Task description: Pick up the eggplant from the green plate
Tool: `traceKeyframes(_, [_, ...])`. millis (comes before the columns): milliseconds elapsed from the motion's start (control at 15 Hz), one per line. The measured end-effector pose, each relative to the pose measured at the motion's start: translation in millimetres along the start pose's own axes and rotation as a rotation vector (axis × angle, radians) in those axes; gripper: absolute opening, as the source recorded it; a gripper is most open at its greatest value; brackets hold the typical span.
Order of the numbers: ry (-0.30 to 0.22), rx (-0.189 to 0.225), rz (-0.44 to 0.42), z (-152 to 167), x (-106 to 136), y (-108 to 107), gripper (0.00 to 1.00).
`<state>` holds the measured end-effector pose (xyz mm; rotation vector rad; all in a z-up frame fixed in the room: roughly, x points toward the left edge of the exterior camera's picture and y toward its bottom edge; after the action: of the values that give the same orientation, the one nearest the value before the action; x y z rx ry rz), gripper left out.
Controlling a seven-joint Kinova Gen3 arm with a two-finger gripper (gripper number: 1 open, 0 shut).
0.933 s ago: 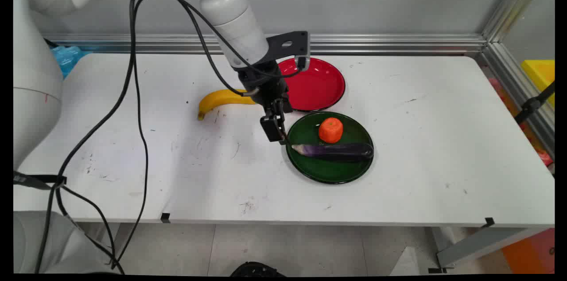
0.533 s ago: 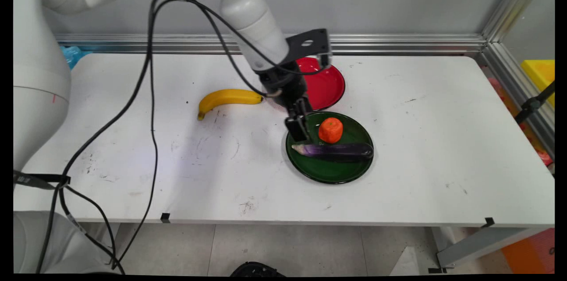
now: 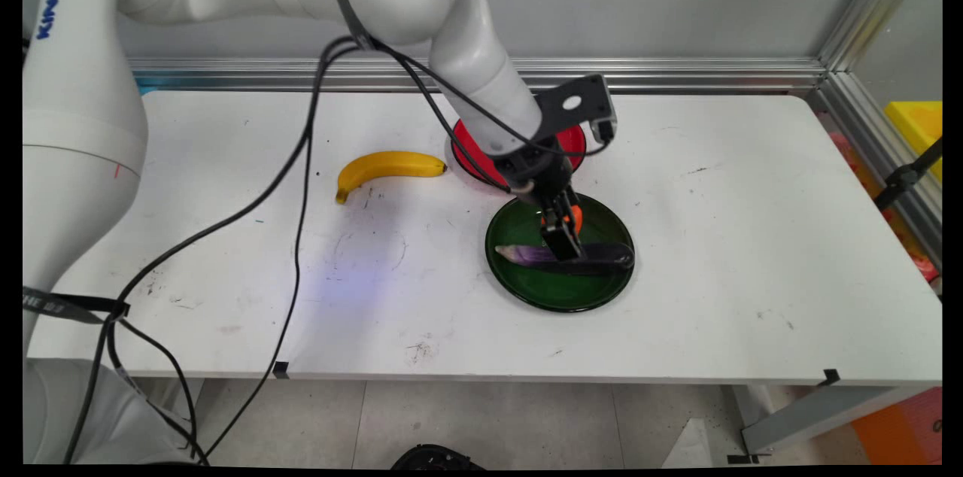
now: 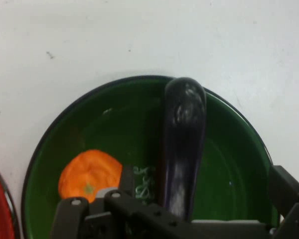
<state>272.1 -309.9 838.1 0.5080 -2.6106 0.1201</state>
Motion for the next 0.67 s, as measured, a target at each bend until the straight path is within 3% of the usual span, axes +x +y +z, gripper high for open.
traceKeyframes(667, [0.030, 0.006, 0.083, 59.0, -2.0, -2.3, 1.00])
